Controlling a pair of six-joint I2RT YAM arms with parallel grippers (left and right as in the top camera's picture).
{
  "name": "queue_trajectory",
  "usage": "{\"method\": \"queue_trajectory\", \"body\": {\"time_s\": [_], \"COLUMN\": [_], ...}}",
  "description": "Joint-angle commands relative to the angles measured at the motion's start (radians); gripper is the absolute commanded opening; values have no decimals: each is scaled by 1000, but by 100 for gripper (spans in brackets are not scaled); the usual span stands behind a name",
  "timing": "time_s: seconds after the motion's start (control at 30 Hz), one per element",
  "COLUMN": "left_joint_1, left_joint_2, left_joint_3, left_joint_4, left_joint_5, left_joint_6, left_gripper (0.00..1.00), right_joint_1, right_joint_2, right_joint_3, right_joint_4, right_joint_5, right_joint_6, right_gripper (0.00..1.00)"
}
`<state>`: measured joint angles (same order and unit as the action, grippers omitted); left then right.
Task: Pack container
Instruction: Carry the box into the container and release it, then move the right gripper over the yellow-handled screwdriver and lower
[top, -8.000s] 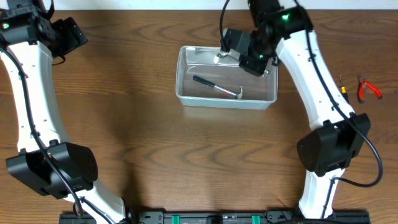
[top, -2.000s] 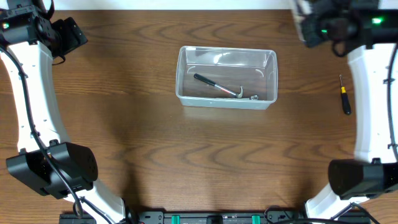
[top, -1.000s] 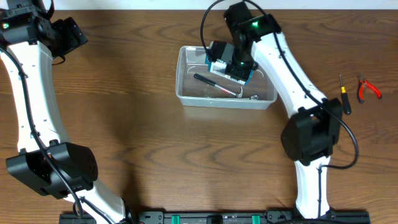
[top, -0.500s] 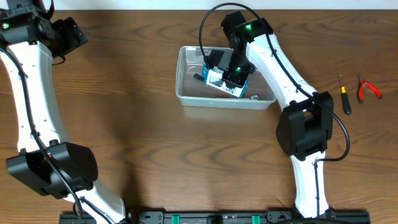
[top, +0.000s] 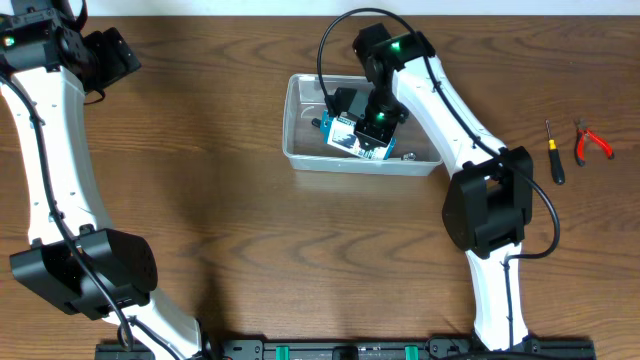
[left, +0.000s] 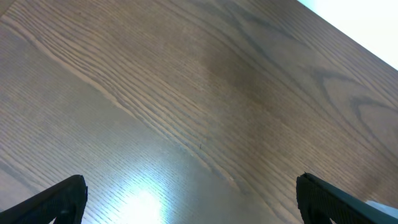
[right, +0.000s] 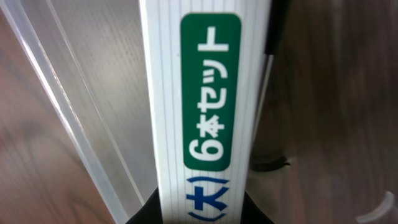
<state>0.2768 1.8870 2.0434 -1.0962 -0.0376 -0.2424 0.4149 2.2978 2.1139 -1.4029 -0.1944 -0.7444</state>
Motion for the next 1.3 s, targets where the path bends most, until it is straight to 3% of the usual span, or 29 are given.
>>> {"method": "queue_trajectory", "body": {"time_s": [0.0,0.17,0.43,0.67,0.77,0.93,1.1,1.27], "left_joint_1": [0,0,0,0,0,0,0,0], "left_joint_2": [4,4,4,4,4,4,4,4], "left_joint_3": [5,5,5,5,5,5,5,5], "left_joint_4": [-3,-3,-3,-3,-3,-3,-3,-3], "left_joint_5": [-16,-16,-16,-16,-16,-16,-16,-16], "left_joint_6": [2,2,2,2,2,2,2,2], "left_gripper": [98,98,98,98,98,98,98,98], "right_joint_1": [19,21,21,14,7,-8,-37,-89], "right_joint_2": [16,16,16,16,16,15,-3,-69], "right_joint_3": [-23,-46,-50,-50,-50,-42,10,73], "right_joint_4": [-2,-3,3,65,106,134,126,116], "right_joint_5": [-31,-31,-28,31,109,209,322,311], "right_joint_6": [11,11,34,104,185,296,590,686], "right_gripper": [4,20,63,68,75,77,81,84]}}
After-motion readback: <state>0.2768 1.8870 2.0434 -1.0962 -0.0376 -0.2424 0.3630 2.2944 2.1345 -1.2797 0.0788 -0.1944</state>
